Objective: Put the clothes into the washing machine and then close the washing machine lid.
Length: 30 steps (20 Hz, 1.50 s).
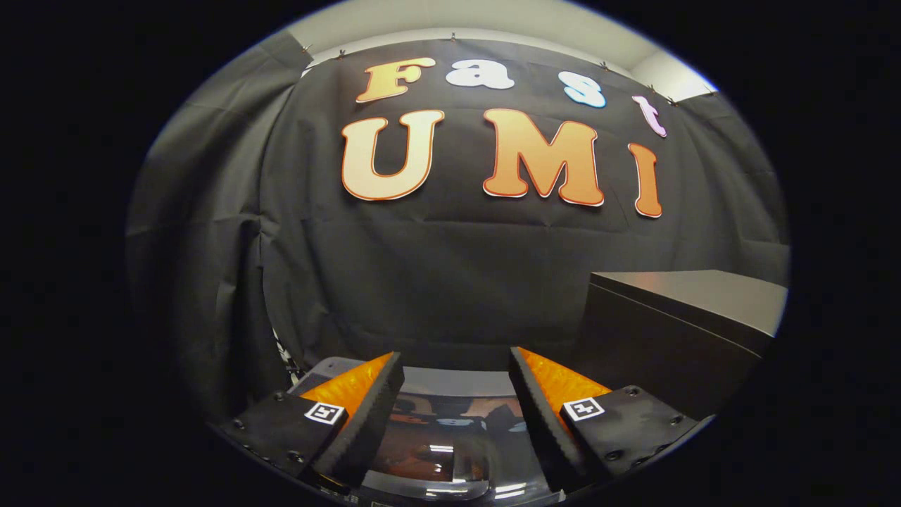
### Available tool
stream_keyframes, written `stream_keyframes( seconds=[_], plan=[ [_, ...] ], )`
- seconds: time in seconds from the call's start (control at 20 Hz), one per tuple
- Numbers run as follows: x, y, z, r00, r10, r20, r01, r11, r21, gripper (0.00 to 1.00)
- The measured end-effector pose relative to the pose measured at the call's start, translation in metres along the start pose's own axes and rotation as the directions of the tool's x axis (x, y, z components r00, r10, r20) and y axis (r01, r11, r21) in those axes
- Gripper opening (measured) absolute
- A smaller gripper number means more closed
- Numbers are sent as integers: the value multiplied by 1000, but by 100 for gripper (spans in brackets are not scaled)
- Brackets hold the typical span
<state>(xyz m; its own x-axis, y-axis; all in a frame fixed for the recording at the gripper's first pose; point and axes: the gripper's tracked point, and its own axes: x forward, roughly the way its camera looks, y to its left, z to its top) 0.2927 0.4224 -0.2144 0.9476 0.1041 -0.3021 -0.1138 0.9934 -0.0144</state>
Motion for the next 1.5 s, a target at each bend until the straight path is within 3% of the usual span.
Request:
stream_keyframes(
  seconds=[0.3, 0.6, 0.9, 1.5],
  plan=[
    [-12, 2, 1, 1000, 10, 19, -10, 1000, -13, 97],
    [-54, 14, 26, 996, 42, 82, -41, 999, -13, 97],
    [-121, 20, 54, 989, 50, 142, -44, 998, -42, 98],
    [-288, 19, 63, 971, 65, 228, -58, 998, -38, 97]
  ],
)
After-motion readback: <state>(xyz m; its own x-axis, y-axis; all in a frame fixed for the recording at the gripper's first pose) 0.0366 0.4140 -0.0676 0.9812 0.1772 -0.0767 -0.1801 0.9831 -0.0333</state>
